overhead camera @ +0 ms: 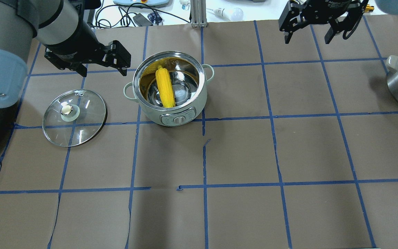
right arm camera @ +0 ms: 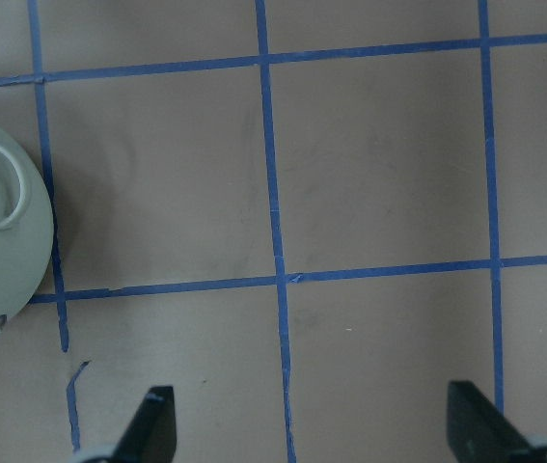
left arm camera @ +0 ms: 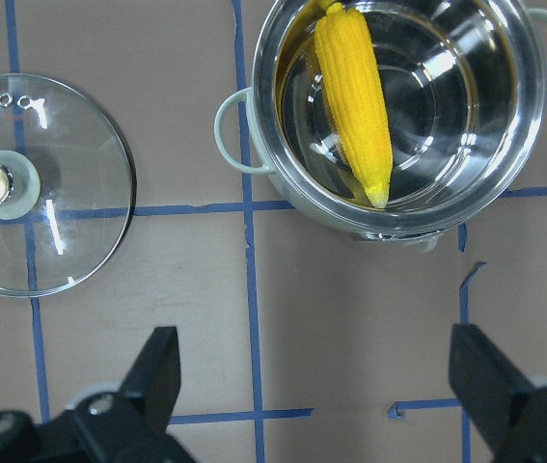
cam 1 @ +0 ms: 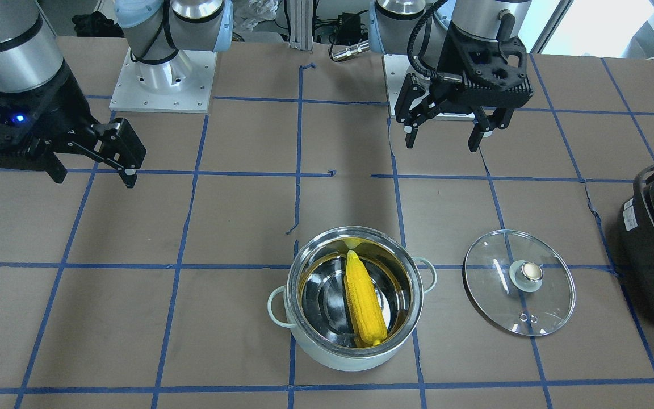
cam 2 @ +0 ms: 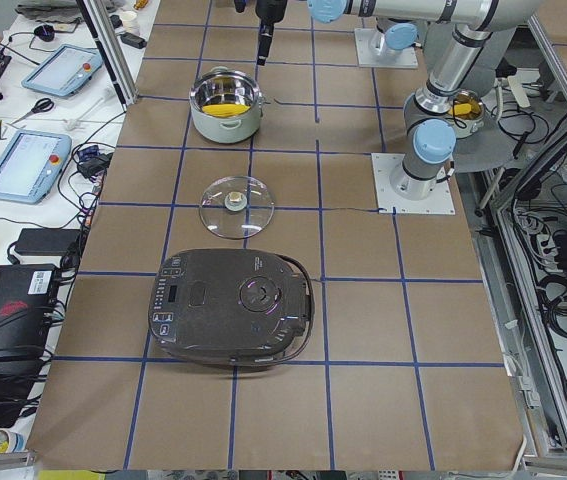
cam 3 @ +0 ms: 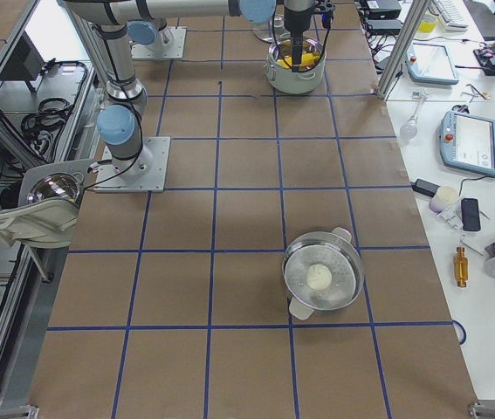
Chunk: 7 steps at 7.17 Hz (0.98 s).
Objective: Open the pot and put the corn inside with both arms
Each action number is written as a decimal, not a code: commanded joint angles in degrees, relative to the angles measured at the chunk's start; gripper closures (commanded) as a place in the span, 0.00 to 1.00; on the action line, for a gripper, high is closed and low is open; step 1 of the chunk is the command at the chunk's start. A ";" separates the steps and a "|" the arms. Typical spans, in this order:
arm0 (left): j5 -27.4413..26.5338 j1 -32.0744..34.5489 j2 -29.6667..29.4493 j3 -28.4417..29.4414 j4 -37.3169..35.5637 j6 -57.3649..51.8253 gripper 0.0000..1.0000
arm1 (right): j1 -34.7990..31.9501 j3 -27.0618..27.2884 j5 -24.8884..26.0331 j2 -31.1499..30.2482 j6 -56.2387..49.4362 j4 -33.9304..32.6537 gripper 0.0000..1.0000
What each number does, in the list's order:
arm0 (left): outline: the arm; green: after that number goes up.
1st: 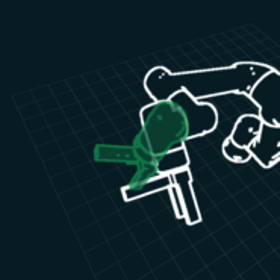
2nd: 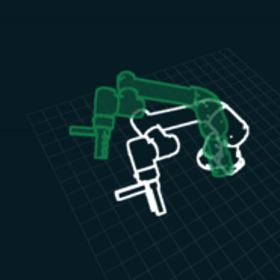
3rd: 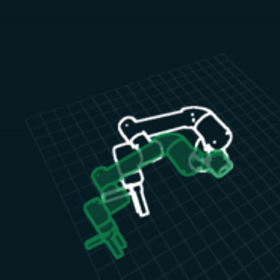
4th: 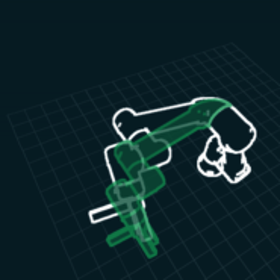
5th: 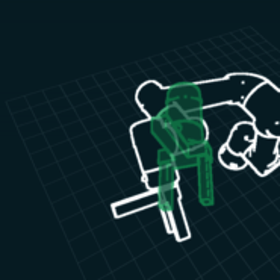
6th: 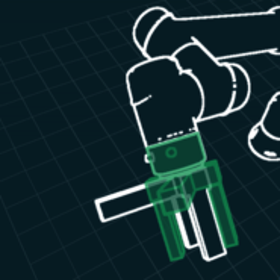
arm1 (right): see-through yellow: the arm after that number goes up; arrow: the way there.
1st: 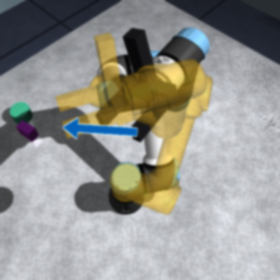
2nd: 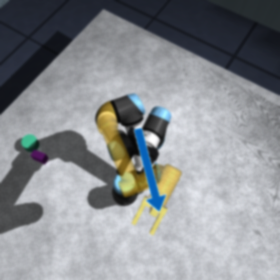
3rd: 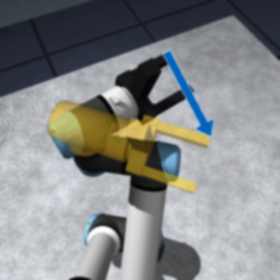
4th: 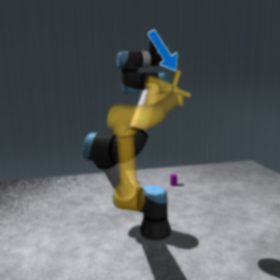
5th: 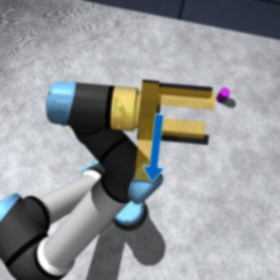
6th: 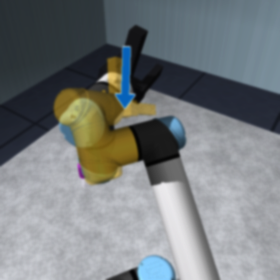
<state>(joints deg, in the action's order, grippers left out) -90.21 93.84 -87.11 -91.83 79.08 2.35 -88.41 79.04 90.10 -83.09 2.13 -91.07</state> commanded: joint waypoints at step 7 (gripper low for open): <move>2.58 -7.01 -3.77 7.37 8.63 -0.77 0.00 | -0.71 1.20 -0.37 -0.84 -0.72 -0.69 0.00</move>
<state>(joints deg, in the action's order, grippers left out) -87.68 86.79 -91.06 -84.39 86.91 1.50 -89.09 80.22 89.73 -84.00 1.42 -91.76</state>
